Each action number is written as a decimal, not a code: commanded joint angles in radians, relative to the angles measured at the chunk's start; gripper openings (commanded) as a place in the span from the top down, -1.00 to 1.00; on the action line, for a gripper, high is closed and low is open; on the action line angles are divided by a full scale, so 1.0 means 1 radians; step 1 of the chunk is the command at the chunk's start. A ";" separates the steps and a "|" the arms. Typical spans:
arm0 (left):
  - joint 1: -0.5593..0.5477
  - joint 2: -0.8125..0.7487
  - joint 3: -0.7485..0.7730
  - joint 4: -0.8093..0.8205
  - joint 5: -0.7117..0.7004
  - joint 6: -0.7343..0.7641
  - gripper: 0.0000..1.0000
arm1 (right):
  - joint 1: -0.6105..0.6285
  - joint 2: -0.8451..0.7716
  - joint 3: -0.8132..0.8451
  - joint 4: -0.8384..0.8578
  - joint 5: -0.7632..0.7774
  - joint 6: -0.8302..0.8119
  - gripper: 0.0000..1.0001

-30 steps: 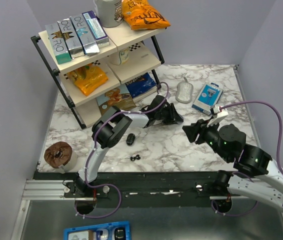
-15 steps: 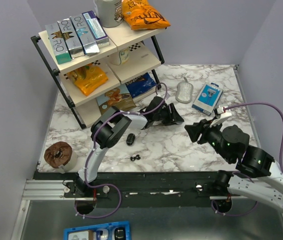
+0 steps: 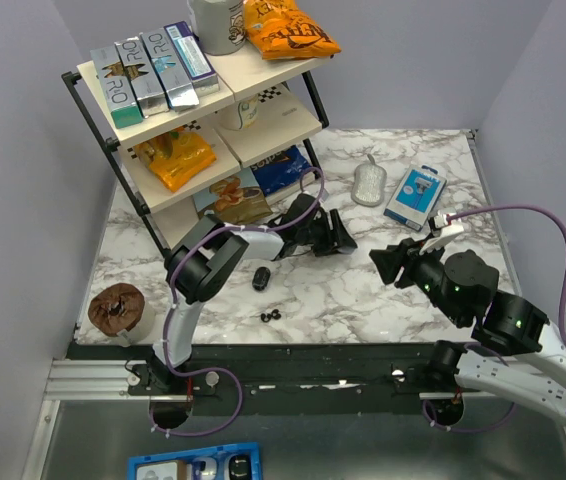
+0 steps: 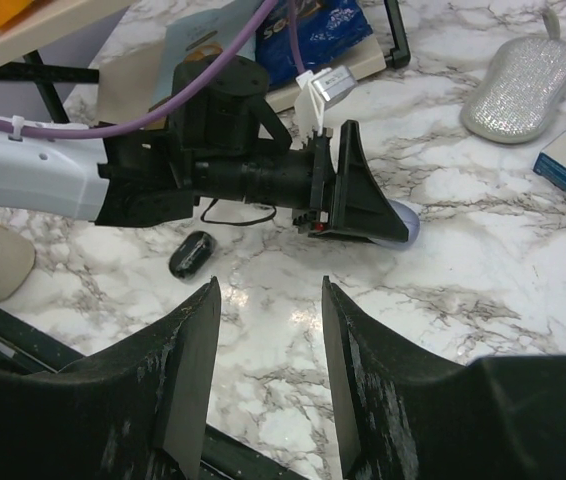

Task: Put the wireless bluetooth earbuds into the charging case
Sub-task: Place the charging case at the center of the board, then pick up the charging case at the center of the board.

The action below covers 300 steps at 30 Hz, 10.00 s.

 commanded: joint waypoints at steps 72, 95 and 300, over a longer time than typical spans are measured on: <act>-0.008 -0.747 -0.490 -0.691 -0.605 0.380 -0.83 | -0.002 0.244 -0.202 0.256 -0.153 0.016 -0.41; -0.014 -0.571 -0.410 -0.703 -0.630 0.280 -0.16 | -0.003 0.189 -0.214 0.254 -0.122 -0.008 -0.41; -0.139 -0.351 -0.165 -0.735 -0.338 0.920 -0.63 | -0.007 0.230 0.031 -0.059 -0.058 0.053 -0.77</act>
